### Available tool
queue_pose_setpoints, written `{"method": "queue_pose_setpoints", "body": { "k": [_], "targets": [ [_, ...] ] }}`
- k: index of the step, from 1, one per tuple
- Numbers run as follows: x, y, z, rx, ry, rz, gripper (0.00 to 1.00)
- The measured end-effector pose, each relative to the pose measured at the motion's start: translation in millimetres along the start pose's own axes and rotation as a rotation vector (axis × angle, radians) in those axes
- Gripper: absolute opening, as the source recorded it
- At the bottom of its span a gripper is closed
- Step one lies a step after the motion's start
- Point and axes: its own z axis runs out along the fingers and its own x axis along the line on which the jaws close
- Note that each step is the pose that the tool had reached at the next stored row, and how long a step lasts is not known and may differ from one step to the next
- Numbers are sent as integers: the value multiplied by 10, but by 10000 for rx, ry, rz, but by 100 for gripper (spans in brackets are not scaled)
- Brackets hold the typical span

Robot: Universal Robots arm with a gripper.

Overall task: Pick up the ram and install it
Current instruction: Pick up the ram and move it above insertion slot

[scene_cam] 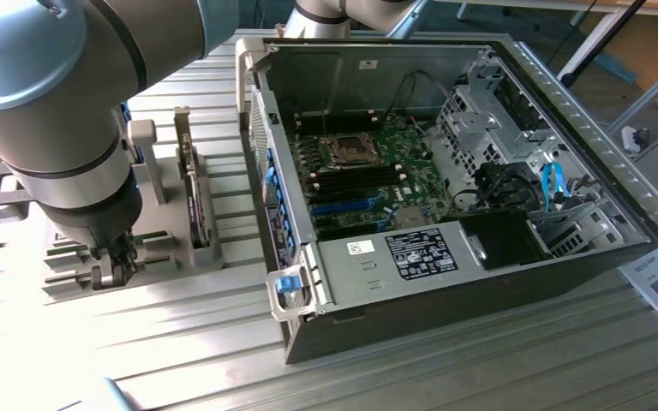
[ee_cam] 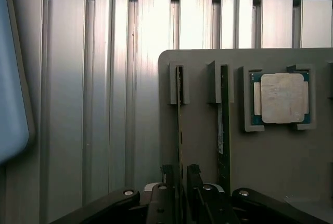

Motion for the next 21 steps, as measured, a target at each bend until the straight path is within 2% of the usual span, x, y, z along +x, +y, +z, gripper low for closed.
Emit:
{"method": "queue_pose_setpoints", "body": {
  "k": [5,21],
  "targets": [
    [1,-1,43,0,-1,0,24],
    [-37,3,49,0,0,0,24]
  ]
}}
